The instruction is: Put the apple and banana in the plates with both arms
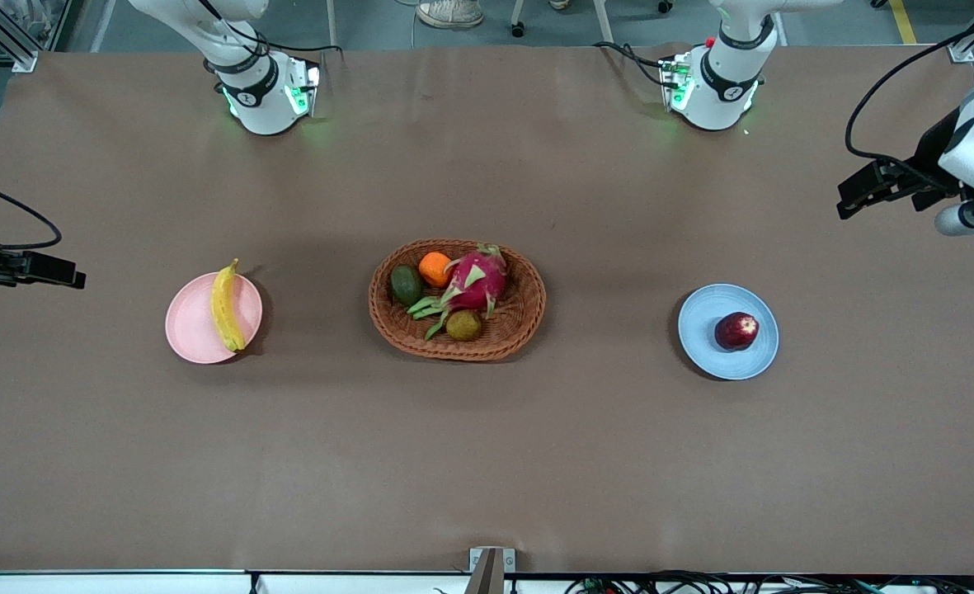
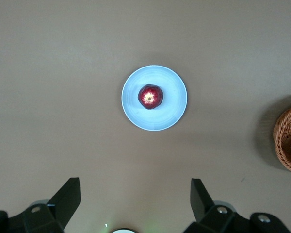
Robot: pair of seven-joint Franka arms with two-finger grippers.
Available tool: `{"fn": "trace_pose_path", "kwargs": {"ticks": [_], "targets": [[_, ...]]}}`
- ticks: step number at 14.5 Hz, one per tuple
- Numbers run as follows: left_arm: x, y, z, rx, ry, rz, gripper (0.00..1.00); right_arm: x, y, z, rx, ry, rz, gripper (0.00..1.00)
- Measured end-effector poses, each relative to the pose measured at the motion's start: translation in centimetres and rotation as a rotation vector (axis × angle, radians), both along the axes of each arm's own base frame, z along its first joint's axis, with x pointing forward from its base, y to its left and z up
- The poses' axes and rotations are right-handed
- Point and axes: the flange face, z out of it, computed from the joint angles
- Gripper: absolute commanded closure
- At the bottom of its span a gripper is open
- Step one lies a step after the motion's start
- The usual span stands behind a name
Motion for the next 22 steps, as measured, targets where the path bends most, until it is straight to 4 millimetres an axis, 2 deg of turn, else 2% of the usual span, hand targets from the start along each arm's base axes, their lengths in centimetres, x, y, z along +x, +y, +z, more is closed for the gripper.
{"fn": "trace_pose_path", "kwargs": {"ticks": [2,3,5,7,11,14,19,22], "targets": [[-0.5,-0.1,0.6,0.000,-0.008,-0.001,0.00,-0.1,0.0,1.2,-0.003,-0.026,-0.008,0.00],[-0.7,-0.1,0.8,0.000,-0.009,-0.003,0.00,-0.6,-0.1,2.4,-0.006,-0.050,-0.013,0.00],[-1.0,-0.5,0.9,0.000,-0.008,-0.009,0.00,-2.0,-0.3,5.2,-0.012,-0.107,-0.042,0.00],[-1.1,-1.3,0.7,0.001,-0.005,-0.023,0.00,-3.6,-0.6,6.4,-0.014,-0.164,-0.063,0.00],[-1.2,-1.9,0.6,0.002,-0.002,-0.037,0.00,-7.1,-0.5,5.3,-0.016,-0.215,-0.064,0.00],[-1.2,-1.5,0.6,0.000,-0.001,-0.070,0.00,-9.0,-0.2,5.5,-0.014,-0.218,-0.045,0.00],[-1.0,0.0,0.6,-0.003,0.000,-0.106,0.00,-9.1,0.0,5.5,-0.015,-0.229,-0.041,0.00],[-1.0,0.1,0.7,-0.003,-0.003,-0.111,0.00,-9.1,0.1,5.4,-0.015,-0.227,-0.040,0.00]]}}
